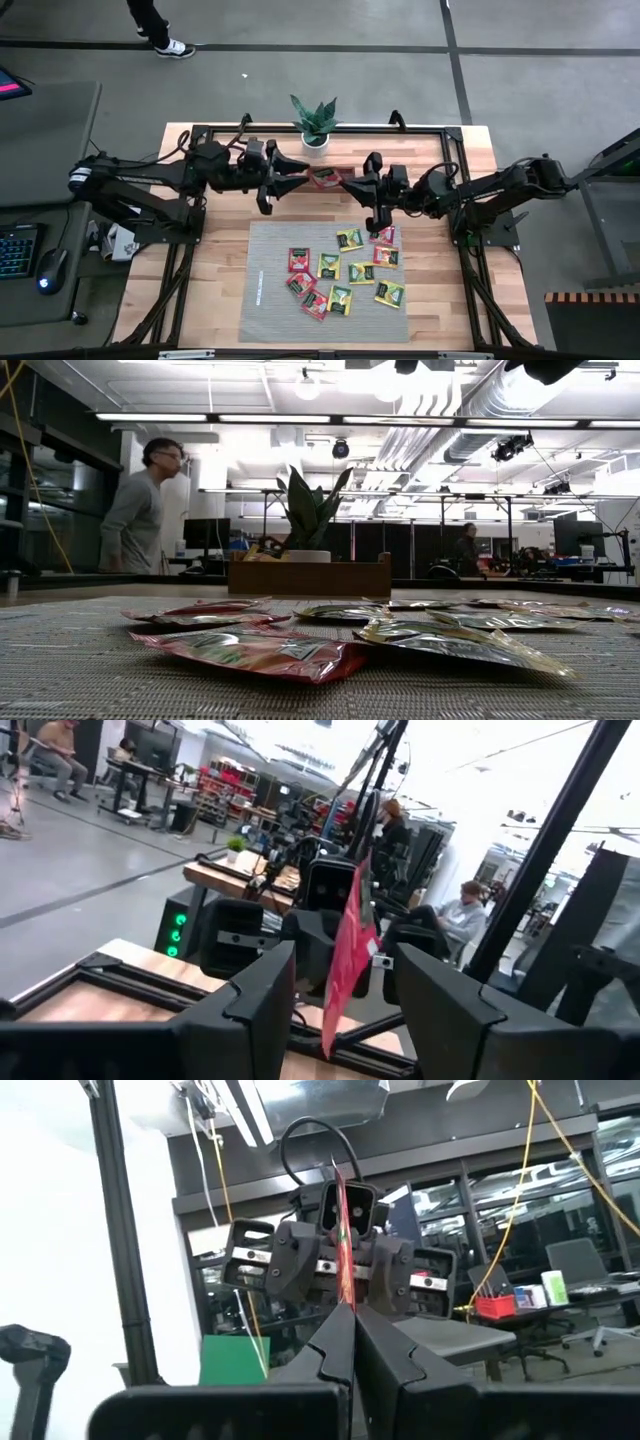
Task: Pick & Place Tea
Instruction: Put the red tea bag into the middle section of the wooden organizer
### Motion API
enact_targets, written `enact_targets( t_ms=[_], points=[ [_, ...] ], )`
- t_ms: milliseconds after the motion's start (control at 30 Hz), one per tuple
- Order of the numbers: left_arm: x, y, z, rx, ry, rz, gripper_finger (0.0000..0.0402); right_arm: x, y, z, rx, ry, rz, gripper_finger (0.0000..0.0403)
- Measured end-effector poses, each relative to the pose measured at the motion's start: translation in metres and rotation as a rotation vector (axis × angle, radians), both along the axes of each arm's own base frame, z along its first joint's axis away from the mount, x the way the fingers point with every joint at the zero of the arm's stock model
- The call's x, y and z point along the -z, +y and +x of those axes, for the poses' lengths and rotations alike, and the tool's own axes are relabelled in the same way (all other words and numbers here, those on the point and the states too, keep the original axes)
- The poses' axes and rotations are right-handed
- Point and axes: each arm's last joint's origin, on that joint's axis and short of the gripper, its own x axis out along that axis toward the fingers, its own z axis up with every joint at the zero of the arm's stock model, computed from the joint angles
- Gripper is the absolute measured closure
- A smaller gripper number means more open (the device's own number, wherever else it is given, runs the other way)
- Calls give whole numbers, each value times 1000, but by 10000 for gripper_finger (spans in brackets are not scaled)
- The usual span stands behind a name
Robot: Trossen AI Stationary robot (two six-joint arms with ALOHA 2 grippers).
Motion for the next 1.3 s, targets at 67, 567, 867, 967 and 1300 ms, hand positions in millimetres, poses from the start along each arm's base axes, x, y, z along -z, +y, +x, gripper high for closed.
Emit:
enact_targets(
  t_ms=[67, 567, 867, 967, 1300],
  points=[
    [2, 0, 6, 1, -4, 0, 232, 1, 0, 0, -5, 6, 1, 403],
    [9, 0, 27, -18, -60, 5, 243, 2, 0, 1, -16, 27, 7, 403],
    [9, 2, 27, -23, -57, 18, 336, 4, 1, 2, -36, 40, 15, 403],
    [9, 1, 27, -19, -56, 23, 384, 4, 1, 2, -37, 42, 15, 403],
    [10, 2, 27, -31, -47, 47, 400, 7, 1, 3, -43, 73, 16, 402]
  ],
)
